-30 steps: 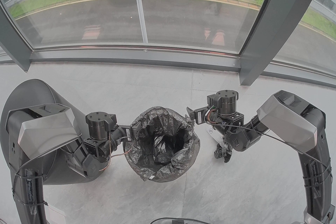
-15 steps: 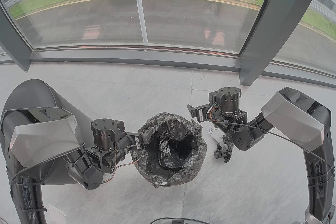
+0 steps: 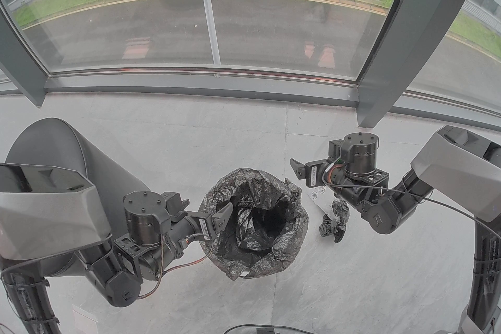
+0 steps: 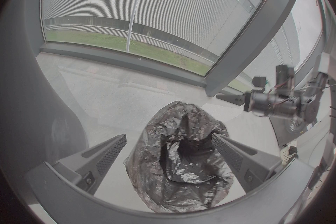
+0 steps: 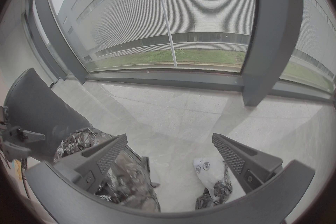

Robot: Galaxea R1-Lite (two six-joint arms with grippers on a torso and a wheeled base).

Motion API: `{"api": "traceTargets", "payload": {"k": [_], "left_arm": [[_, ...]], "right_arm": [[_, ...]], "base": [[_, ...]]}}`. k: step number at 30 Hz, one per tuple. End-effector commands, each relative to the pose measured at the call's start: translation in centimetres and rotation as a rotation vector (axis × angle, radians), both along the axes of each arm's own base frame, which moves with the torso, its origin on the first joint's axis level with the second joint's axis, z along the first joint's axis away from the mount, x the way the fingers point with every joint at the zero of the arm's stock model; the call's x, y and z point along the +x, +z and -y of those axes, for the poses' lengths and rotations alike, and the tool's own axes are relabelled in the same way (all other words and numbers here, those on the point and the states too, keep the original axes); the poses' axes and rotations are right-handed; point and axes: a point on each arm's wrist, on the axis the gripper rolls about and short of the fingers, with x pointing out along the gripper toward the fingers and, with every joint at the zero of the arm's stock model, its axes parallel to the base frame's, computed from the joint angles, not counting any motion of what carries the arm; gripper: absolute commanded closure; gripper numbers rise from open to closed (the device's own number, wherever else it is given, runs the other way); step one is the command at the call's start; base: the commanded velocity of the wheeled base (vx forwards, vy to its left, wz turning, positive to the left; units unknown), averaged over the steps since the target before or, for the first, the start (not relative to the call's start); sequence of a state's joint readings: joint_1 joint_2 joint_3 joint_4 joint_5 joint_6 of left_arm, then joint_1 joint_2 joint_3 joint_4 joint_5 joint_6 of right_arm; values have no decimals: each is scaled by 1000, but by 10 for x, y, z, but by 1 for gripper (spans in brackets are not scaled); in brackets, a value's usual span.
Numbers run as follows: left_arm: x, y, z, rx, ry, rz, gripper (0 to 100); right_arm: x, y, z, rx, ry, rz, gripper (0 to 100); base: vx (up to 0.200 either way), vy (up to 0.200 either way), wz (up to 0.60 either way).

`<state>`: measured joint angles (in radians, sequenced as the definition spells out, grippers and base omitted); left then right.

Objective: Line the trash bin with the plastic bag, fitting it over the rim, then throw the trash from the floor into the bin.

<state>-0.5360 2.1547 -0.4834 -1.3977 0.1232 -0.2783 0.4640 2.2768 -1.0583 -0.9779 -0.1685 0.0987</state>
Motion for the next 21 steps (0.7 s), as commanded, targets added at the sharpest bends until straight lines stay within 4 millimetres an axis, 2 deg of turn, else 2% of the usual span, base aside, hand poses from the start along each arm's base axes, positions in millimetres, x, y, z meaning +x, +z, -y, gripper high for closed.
{"api": "traceTargets", "payload": {"k": [1,5,10,13,21], "left_arm": [[-28,34,-5,-54,-31,75,0],[-21,35,-17,-55,12,80,0],[-18,32,-18,-53,18,70,0],[-16,30,-19,-56,25,69,0],[-7,34,-37,-90,29,69,0]], "right_arm": [[-6,-10,37,19,-74,-51,0],[1,-30,57,6,-123,-102,0],[12,-61,72,-13,-120,-183,0],[20,-78,72,-27,-104,-241,0],[53,-96,66,-72,-96,-332,0]], "base": [[0,0,0],[0,0,0],[0,0,0],[0,0,0],[0,0,0]]}}
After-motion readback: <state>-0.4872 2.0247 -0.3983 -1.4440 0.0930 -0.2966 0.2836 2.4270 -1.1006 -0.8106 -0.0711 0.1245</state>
